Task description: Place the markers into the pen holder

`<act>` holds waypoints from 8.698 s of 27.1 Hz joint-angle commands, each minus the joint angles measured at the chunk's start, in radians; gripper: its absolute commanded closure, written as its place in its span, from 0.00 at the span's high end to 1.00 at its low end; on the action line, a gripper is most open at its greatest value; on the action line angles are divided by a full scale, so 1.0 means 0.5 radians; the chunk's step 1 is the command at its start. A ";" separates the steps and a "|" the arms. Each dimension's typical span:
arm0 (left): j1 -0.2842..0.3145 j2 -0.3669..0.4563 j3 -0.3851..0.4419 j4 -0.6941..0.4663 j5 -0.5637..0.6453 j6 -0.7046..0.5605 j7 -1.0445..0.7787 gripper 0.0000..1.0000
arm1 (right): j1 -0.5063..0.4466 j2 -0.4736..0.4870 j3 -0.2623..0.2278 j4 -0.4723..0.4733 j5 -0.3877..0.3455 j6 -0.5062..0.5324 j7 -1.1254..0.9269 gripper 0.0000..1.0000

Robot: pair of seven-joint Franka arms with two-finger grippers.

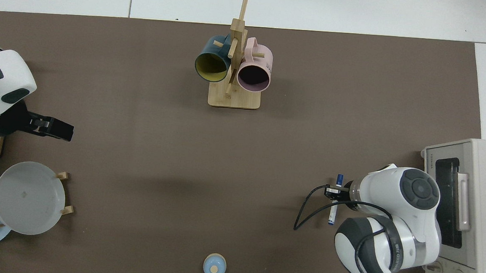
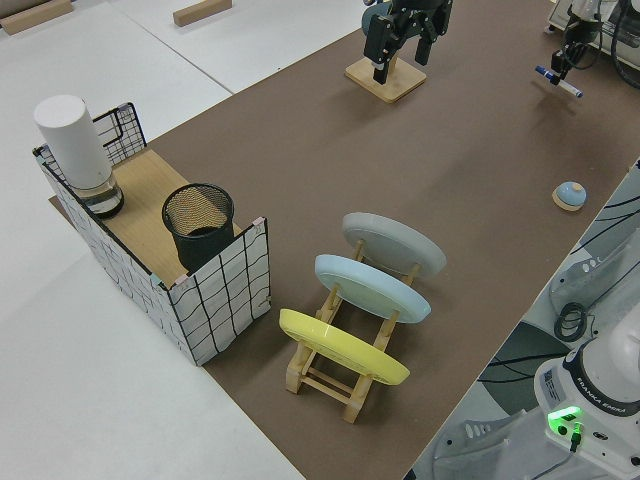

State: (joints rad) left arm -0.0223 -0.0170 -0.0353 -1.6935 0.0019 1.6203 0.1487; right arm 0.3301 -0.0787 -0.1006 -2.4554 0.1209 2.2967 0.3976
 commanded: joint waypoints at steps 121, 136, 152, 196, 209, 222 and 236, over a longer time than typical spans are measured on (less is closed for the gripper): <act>-0.360 -0.055 -0.144 -0.150 -0.338 0.386 2.590 0.00 | 0.742 0.750 -0.004 1.662 1.427 0.138 2.349 1.00; -0.357 -0.055 0.248 -0.141 0.238 0.312 2.593 0.00 | 0.726 0.492 -0.014 1.610 0.360 -0.623 1.982 1.00; -0.345 0.000 0.595 0.156 0.698 0.079 2.823 0.00 | 0.156 0.213 -0.023 1.610 0.108 -1.179 0.691 1.00; -0.210 0.252 0.997 0.295 1.131 0.763 3.596 0.00 | -0.446 0.108 -0.017 1.613 -0.227 -1.338 -0.841 1.00; -0.201 0.255 1.049 0.163 1.076 0.717 3.602 0.00 | -0.449 0.108 -0.017 1.613 -0.227 -1.338 -0.838 1.00; -0.207 0.255 1.068 0.144 0.923 0.711 3.412 1.00 | -0.446 0.108 -0.017 1.613 -0.227 -1.335 -0.841 1.00; -0.348 0.185 0.911 -0.039 0.616 0.665 3.148 1.00 | -0.446 0.084 -0.001 1.607 -0.223 -1.495 -0.844 1.00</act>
State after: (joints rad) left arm -0.1694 0.1177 0.4394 -1.6281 0.3711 1.9368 1.7691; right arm 0.1113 -0.0067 -0.1069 -1.6295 0.0098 1.5919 -0.0023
